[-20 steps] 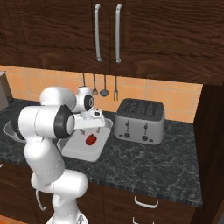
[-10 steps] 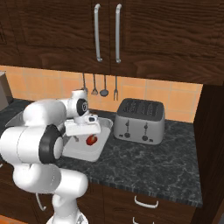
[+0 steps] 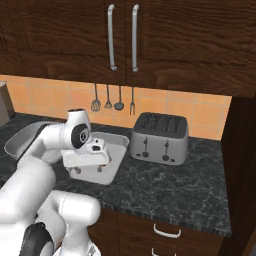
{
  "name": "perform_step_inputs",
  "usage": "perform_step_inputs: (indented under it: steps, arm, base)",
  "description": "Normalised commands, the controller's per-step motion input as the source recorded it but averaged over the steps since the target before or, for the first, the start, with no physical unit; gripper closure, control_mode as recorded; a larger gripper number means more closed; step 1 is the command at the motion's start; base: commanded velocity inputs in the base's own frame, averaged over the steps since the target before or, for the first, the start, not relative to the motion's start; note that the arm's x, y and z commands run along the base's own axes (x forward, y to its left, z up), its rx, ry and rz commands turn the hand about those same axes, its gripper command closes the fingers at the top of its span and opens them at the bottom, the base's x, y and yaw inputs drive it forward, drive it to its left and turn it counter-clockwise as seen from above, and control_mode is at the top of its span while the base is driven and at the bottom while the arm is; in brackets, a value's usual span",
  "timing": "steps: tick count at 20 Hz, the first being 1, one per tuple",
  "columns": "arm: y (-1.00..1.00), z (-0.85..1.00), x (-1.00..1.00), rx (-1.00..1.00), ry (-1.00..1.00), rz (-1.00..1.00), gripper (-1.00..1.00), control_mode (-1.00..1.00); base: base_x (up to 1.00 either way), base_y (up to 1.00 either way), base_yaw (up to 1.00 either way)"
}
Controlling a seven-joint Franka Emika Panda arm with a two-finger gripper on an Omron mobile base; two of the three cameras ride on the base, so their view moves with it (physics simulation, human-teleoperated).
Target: Place one bell pepper and one chicken drumstick in each tupperware on the nearby counter, to pack two identical lunches.
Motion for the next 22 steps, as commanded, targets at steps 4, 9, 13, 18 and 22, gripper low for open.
perform_step_inputs:
  steps: [4, 9, 13, 18, 22]
  arm:
    - [0.0, 0.84, -1.0, 0.0, -0.24, 0.04, -1.0, -1.0]
    - [0.0, 0.36, -0.93, 0.02, -0.29, 0.0, -1.0, -1.0]
    - [-0.01, 0.36, -0.15, 0.14, -0.4, 0.0, -1.0, -1.0]
    - [0.0, 0.3, -0.03, 0.02, -0.12, 0.0, -1.0, -1.0]
    - [0.0, 0.0, 0.0, 0.0, 0.0, 0.0, -1.0, -1.0]
  base:
    - [0.0, 0.0, 0.0]
    - [0.0, 0.0, 0.0]
    - [0.0, 0.0, 0.0]
    - [0.0, 0.0, 0.0]
    - [0.0, 0.0, 0.0]
